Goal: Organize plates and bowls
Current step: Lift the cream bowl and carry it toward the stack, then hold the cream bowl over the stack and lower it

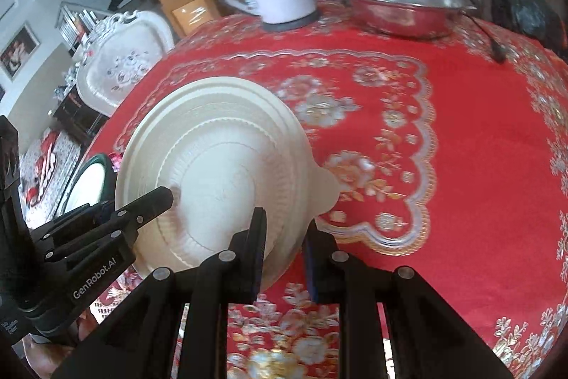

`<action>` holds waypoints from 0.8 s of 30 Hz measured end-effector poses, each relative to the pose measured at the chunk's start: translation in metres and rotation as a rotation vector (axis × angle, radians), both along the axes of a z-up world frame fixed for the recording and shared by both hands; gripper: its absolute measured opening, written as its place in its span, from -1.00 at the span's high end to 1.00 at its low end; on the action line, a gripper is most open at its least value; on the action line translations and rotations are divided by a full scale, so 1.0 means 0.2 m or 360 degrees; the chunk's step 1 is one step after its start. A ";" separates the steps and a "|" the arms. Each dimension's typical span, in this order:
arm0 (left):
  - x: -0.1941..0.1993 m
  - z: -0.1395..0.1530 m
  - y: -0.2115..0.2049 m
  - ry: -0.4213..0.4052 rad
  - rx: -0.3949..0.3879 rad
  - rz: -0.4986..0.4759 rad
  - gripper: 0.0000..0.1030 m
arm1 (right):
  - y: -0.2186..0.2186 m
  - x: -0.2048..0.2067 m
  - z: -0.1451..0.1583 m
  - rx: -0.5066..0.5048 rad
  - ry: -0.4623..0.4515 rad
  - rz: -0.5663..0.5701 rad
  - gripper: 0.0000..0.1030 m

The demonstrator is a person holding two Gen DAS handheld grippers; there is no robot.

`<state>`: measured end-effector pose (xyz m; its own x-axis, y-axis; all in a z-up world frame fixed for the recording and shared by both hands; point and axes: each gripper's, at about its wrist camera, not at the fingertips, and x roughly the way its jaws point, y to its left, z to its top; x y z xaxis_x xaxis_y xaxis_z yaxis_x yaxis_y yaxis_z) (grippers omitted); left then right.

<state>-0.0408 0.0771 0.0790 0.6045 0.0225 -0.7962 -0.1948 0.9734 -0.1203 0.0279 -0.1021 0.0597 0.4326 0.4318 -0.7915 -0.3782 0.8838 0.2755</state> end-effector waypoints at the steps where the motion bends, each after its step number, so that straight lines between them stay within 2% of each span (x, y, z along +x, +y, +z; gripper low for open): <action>1: -0.01 0.01 0.02 -0.0004 0.0002 0.0012 0.64 | 0.03 -0.01 0.01 -0.0002 -0.0004 0.0015 0.61; 17: -0.23 0.10 0.37 -0.0083 0.0032 0.0231 0.64 | 0.43 -0.07 0.11 -0.0033 -0.0089 0.0269 0.61; 24: -0.35 0.14 0.53 -0.0104 -0.0011 0.0326 0.64 | 0.64 -0.11 0.14 -0.0055 -0.0121 0.0393 0.60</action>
